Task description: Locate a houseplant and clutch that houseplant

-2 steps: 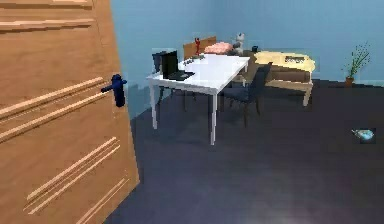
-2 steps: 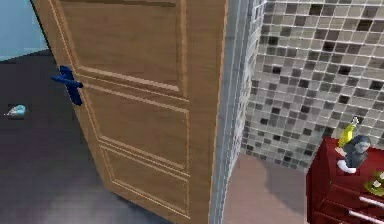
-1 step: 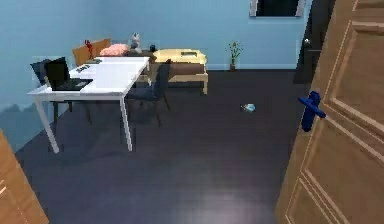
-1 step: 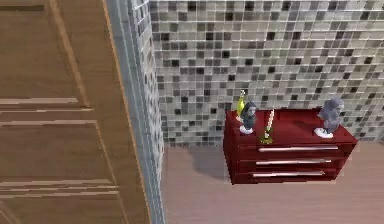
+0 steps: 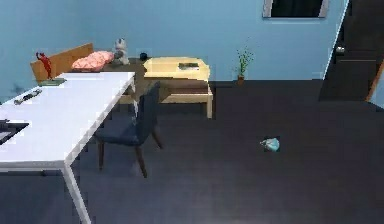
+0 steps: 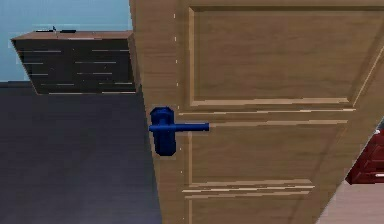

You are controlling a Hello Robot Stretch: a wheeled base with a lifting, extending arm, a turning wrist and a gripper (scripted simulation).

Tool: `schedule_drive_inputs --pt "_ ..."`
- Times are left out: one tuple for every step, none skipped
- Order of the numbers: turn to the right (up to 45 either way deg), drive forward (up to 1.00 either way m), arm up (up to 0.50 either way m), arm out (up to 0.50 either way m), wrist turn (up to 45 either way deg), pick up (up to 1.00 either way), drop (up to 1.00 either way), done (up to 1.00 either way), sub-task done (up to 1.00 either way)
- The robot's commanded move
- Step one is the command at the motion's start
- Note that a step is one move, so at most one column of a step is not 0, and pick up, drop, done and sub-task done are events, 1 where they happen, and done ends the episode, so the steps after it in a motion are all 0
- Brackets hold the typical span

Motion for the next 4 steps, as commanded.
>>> schedule_drive_inputs --pt "3.0 0.00 0.00 0.00 0.0 0.00 0.00 0.00 0.00" --pt "0.0 0.35 0.00 0.00 0.0 0.00 0.00 0.00 0.00" --pt "42.0 0.00 0.00 0.00 0.0 0.00 0.00 0.00 0.00" --pt "0.0 1.00 0.00 0.00 0.0 0.00 0.00 0.00 0.00"
